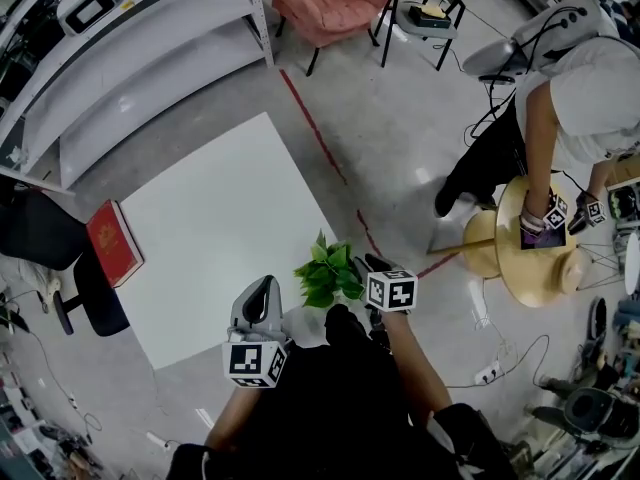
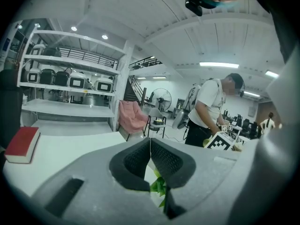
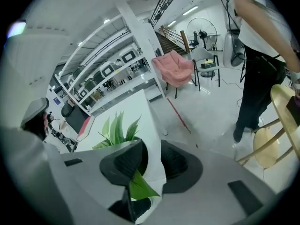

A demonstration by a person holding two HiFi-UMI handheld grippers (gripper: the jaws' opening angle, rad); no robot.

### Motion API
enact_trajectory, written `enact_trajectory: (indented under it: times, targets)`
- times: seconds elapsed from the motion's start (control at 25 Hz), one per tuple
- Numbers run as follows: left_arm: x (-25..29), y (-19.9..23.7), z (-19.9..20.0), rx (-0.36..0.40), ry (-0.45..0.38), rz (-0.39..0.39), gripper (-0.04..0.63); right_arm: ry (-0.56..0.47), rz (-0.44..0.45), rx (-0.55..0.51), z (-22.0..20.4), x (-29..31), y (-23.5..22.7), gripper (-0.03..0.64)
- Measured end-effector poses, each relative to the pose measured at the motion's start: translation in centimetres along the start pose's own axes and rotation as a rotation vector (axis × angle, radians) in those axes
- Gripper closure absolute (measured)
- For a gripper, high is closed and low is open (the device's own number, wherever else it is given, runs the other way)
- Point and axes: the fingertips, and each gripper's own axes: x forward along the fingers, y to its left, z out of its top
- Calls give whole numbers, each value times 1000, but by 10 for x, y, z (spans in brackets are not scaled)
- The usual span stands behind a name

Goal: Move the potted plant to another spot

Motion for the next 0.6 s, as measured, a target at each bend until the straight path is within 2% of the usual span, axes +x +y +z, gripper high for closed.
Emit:
enact_trajectory:
  times: [0.16, 0.32, 0.48, 0.6]
  targets:
    - [-12, 3, 5, 7, -8, -40, 578, -114, -67, -20, 15, -28, 9, 509]
    - [-35, 11, 13, 26, -39, -97, 577, -255, -108, -47, 28, -65, 41, 561]
    - [-67, 22, 12, 56, -50, -179, 577, -381, -146, -34, 21, -100, 85, 590]
    - [-93, 28, 12, 82, -59, -249, 577, -437, -170, -2, 2, -120, 122, 598]
